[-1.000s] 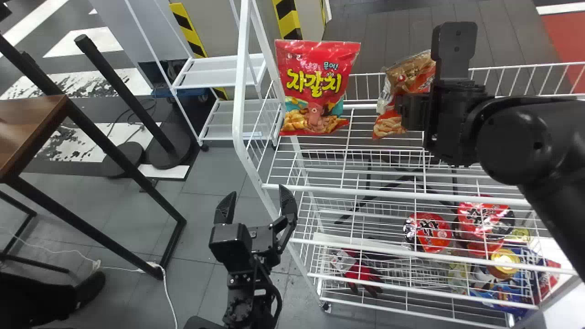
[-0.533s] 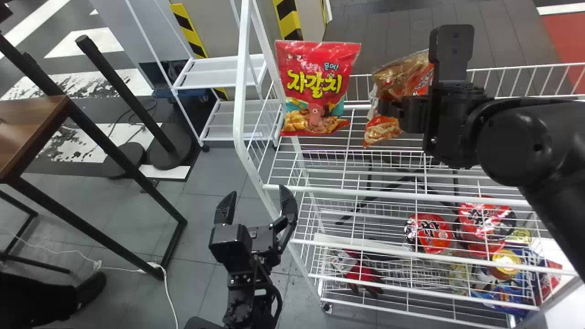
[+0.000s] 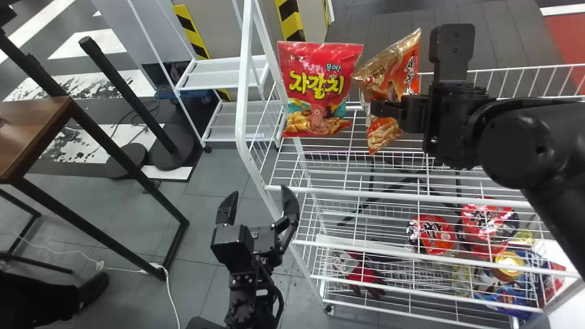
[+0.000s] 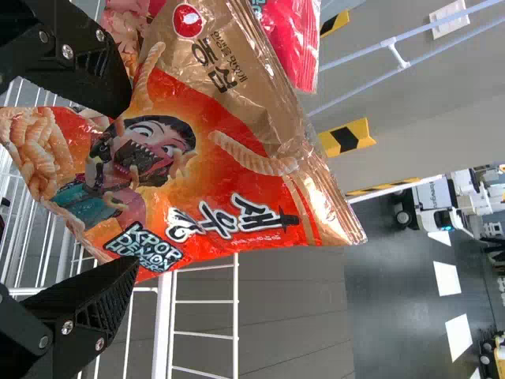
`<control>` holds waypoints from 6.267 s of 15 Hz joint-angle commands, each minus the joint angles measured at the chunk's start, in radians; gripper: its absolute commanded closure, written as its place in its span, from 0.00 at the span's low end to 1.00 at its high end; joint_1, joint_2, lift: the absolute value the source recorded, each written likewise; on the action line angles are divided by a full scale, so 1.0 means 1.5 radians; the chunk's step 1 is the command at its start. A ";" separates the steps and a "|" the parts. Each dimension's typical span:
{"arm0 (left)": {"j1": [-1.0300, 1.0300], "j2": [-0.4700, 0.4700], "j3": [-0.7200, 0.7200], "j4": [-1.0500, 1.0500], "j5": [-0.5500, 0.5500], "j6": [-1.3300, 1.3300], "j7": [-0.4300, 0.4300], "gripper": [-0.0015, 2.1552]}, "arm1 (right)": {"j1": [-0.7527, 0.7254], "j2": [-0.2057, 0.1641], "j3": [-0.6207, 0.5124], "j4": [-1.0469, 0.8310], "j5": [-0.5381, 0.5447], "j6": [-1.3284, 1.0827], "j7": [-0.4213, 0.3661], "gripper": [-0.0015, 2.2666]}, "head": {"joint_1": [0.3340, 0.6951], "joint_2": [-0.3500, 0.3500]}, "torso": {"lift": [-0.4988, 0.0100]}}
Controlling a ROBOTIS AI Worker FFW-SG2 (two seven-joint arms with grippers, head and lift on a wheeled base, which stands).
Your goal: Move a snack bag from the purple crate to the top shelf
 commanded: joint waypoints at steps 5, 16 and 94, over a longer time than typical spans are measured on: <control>-0.010 0.000 -0.002 0.014 0.000 -0.002 0.000 0.04 | 0.009 0.001 -0.003 0.000 0.007 -0.033 0.014 0.10 | 1.00 0.93 | 0.98; -0.010 0.001 -0.005 0.014 0.002 -0.002 0.000 0.04 | -0.003 0.001 -0.001 0.046 -0.014 -0.111 0.067 0.10 | 1.00 0.93 | 0.98; 0.051 0.021 -0.004 -0.067 0.008 0.014 -0.005 0.04 | 0.657 -0.075 -0.227 -0.318 0.368 -0.500 0.289 0.07 | 1.00 0.68 | 0.98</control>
